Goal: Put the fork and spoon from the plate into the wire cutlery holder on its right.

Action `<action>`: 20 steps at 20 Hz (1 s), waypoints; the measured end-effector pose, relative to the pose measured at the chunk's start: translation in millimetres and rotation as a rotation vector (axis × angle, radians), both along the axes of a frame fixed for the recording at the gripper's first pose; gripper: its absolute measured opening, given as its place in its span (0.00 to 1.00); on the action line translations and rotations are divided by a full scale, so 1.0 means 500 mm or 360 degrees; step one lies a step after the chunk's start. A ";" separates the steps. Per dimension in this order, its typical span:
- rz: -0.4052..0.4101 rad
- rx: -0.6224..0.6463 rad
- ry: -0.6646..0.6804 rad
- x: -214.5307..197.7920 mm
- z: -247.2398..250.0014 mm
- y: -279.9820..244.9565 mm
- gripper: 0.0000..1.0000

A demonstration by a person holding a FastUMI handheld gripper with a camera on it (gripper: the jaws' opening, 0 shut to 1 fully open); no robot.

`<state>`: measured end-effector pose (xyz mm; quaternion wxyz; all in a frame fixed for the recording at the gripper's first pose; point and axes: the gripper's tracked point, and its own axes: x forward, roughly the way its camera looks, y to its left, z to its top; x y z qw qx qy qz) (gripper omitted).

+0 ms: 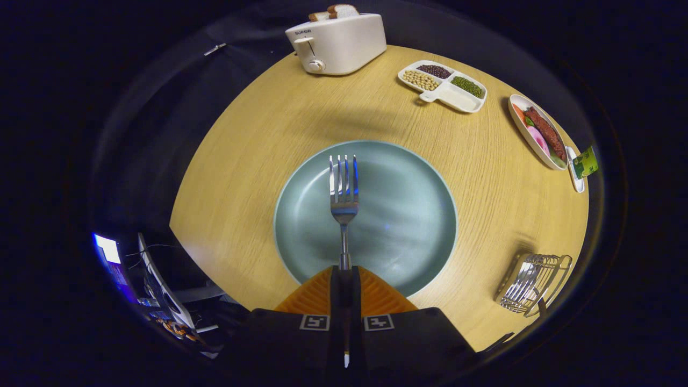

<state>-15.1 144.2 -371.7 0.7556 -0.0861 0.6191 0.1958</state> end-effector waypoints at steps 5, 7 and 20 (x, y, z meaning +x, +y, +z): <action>0.0101 -0.0017 -0.0066 -0.002 0.113 -0.076 0.08; 0.0116 -0.0014 -0.0073 -0.008 0.163 -0.123 0.08; 0.0047 -0.0298 0.0265 -0.008 0.283 -0.535 0.09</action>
